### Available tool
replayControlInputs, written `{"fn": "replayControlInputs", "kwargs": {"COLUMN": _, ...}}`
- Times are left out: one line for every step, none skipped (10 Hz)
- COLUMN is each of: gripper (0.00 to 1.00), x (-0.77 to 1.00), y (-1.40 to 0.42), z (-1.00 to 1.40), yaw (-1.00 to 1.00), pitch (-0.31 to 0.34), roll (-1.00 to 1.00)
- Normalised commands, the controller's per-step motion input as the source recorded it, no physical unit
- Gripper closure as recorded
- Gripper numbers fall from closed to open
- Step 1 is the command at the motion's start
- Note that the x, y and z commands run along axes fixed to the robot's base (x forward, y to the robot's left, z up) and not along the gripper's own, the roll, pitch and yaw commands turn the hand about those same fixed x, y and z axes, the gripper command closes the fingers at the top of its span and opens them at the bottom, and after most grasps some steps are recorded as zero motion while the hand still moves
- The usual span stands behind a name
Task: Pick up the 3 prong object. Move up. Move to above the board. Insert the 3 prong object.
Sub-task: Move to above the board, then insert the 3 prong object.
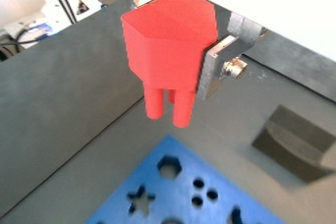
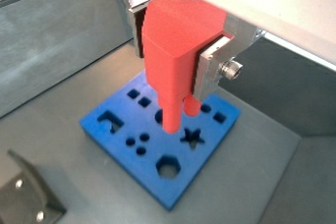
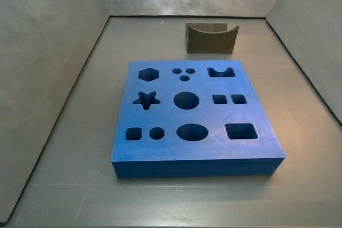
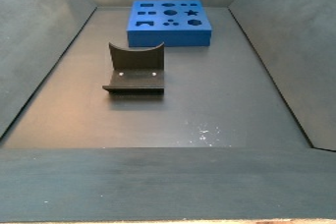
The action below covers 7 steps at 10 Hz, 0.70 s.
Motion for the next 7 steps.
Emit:
{"fn": "replayControlInputs", "kwargs": {"gripper": 1.00, "x": 0.49, "y": -0.60, "z": 0.31, "yaw": 0.01, "pitch": 0.222, "roll": 0.15}}
{"fn": "replayControlInputs", "kwargs": {"gripper": 1.00, "x": 0.30, "y": -0.38, "z": 0.20, "yaw": 0.01, "pitch": 0.149, "roll": 0.13}}
{"fn": "replayControlInputs", "kwargs": {"gripper": 1.00, "x": 0.18, "y": -0.22, "z": 0.12, "yaw": 0.01, "pitch": 0.089, "roll": 0.09}}
{"fn": "replayControlInputs", "kwargs": {"gripper": 1.00, "x": -0.04, "y": 0.00, "z": 0.00, "yaw": 0.00, "pitch": 0.000, "roll": 0.00}}
{"fn": "replayControlInputs", "kwargs": {"gripper": 1.00, "x": 0.00, "y": -0.04, "z": -0.32, "yaw": 0.00, "pitch": -0.103, "roll": 0.00}}
{"fn": "replayControlInputs", "kwargs": {"gripper": 1.00, "x": 0.00, "y": 0.00, "z": -0.66, "yaw": 0.00, "pitch": -0.271, "roll": 0.07}}
{"fn": "replayControlInputs", "kwargs": {"gripper": 1.00, "x": 0.00, "y": 0.06, "z": -0.85, "yaw": 0.05, "pitch": -0.331, "roll": 0.07}}
